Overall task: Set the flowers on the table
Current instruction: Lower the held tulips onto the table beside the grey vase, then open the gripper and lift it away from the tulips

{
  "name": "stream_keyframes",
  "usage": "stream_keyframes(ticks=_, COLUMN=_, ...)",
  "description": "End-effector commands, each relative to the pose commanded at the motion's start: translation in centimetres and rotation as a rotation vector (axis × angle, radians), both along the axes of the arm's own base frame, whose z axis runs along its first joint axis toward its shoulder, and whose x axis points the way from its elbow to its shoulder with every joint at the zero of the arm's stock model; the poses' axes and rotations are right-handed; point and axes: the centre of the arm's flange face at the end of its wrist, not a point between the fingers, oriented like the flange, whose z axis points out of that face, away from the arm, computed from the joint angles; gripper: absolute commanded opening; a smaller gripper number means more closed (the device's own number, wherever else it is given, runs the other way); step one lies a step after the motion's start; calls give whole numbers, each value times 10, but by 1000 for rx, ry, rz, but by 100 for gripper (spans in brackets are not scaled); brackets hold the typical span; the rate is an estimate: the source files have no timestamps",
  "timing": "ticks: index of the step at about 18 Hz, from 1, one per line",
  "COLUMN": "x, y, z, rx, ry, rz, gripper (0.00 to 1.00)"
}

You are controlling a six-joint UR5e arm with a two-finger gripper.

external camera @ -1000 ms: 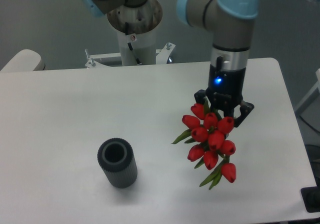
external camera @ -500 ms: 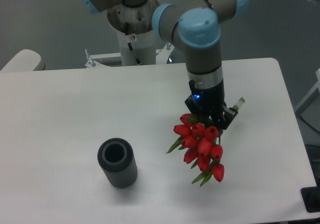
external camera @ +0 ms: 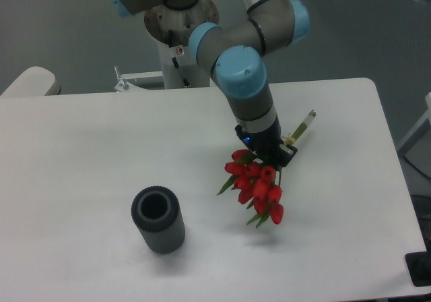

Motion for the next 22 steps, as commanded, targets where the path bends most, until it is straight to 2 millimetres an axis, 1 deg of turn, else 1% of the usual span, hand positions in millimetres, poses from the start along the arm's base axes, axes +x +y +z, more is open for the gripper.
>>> stream_keyframes(ticks=4, x=7, y=12, z=-21, rx=-16, ry=-25, rz=-7, gripper=40)
stream_keyframes(ticks=8, x=9, y=16, z=-39, rx=-36, ry=-50, rz=-15, gripper=41)
stream_keyframes(ticks=10, x=9, y=18, z=-45, rx=-42, ry=-57, rz=-15, gripper=41)
stream_keyframes(ticks=11, x=8, y=18, z=-45, rx=-42, ry=-57, rz=-15, gripper=42)
stream_keyframes(ticks=12, x=7, y=19, z=-46, rx=-41, ry=-59, rz=-18, gripper=52)
stream_keyframes(ticks=14, x=6, y=26, z=-39, rx=-31, ry=-46, rz=-26, gripper=65)
stream_keyframes(ticks=15, x=5, y=29, z=-35, rx=-25, ry=-39, rz=-27, gripper=83)
stream_keyframes(ticks=16, x=2, y=31, z=-29, rx=-16, ry=-29, rz=-29, gripper=97)
stream_keyframes(ticks=17, x=0, y=34, z=-21, rx=-5, ry=-16, rz=-31, gripper=100)
stream_keyframes(ticks=18, x=-2, y=37, z=-13, rx=6, ry=-4, rz=-29, gripper=100)
stream_keyframes(ticks=20, x=-11, y=45, z=9, rx=42, ry=26, rz=-38, gripper=100)
stream_keyframes(ticks=21, x=-17, y=52, z=24, rx=70, ry=47, rz=-42, gripper=100)
stream_keyframes(ticks=22, x=-25, y=61, z=44, rx=113, ry=69, rz=-44, gripper=100)
